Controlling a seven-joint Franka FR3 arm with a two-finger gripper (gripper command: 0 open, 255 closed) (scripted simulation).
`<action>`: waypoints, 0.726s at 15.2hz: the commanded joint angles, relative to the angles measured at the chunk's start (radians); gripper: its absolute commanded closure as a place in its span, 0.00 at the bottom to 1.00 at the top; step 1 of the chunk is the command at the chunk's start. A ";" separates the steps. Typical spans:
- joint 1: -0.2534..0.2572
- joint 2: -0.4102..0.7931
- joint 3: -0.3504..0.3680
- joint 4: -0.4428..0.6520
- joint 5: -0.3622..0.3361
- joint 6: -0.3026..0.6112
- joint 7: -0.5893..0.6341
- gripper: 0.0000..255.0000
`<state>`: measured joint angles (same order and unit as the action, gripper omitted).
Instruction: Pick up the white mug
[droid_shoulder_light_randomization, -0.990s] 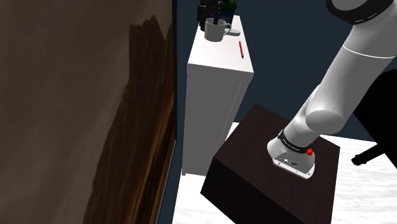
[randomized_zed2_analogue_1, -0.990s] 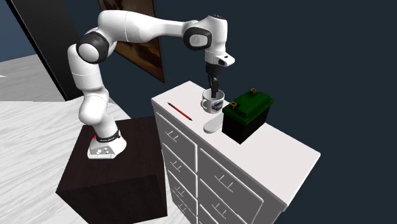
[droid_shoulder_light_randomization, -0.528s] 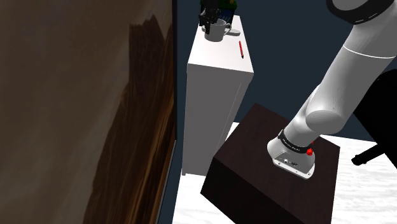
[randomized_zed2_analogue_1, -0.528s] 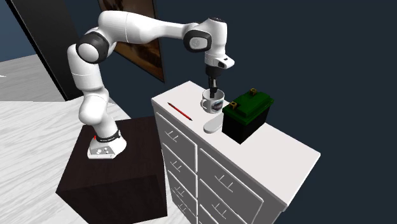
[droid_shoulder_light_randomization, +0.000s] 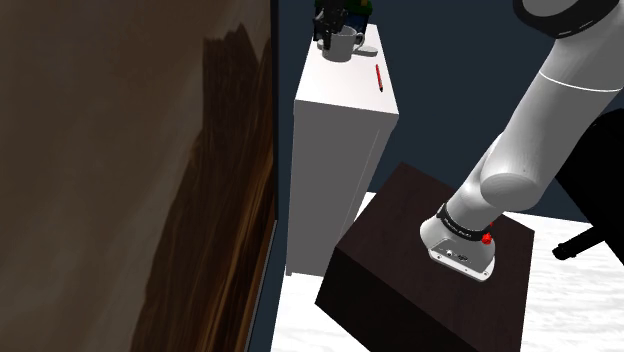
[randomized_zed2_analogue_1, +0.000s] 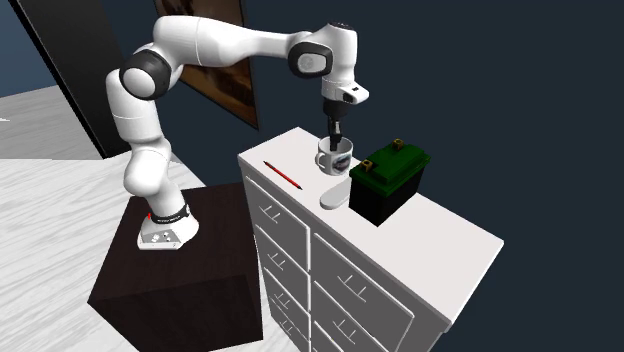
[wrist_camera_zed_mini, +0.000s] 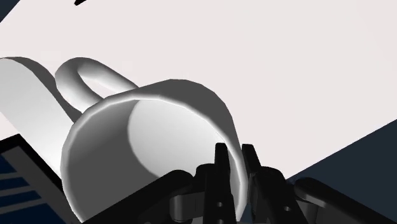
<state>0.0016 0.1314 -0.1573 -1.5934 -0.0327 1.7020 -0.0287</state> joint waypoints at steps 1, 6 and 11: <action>0.000 0.003 0.000 0.029 0.001 -0.026 -0.001 1.00; -0.001 0.014 -0.001 0.111 0.003 -0.097 -0.005 1.00; -0.003 0.033 -0.002 0.205 0.006 -0.172 -0.010 1.00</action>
<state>-0.0013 0.1553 -0.1588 -1.4164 -0.0286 1.5488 -0.0374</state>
